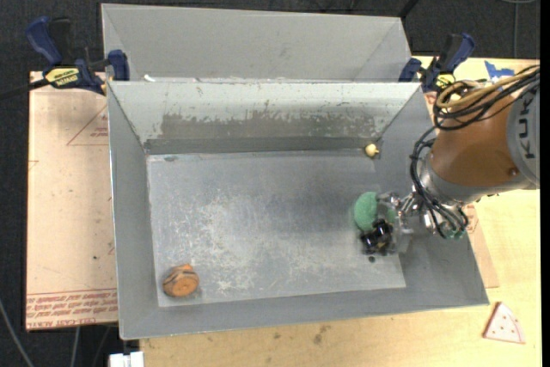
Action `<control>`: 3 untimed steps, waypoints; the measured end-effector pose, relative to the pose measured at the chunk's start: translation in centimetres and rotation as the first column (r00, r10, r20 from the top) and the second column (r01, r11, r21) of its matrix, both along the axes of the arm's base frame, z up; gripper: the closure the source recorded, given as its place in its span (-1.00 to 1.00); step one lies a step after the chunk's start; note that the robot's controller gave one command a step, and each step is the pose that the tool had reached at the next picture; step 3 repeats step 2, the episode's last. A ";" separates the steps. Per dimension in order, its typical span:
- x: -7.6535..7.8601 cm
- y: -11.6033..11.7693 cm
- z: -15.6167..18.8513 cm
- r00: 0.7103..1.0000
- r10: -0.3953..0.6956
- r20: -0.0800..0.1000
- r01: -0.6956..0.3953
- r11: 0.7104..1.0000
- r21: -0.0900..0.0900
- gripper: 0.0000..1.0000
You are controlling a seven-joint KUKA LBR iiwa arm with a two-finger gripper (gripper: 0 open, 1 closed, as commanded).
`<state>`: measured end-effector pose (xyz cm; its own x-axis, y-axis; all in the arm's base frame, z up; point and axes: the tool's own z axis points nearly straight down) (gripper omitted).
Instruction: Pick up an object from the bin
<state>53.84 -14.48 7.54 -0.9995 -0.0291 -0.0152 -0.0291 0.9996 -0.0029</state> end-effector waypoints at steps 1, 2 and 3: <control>0.5 0.0 2.0 1.000 0.005 -0.012 -0.005 1.000 0.003 1.00; -0.9 0.7 2.9 1.000 0.003 -0.013 -0.003 1.000 0.003 1.00; -0.9 0.7 2.9 1.000 0.003 -0.013 -0.003 1.000 0.003 1.00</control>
Offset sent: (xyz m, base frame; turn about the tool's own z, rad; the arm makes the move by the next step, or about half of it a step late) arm -0.0191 0.0109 0.0288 0.0012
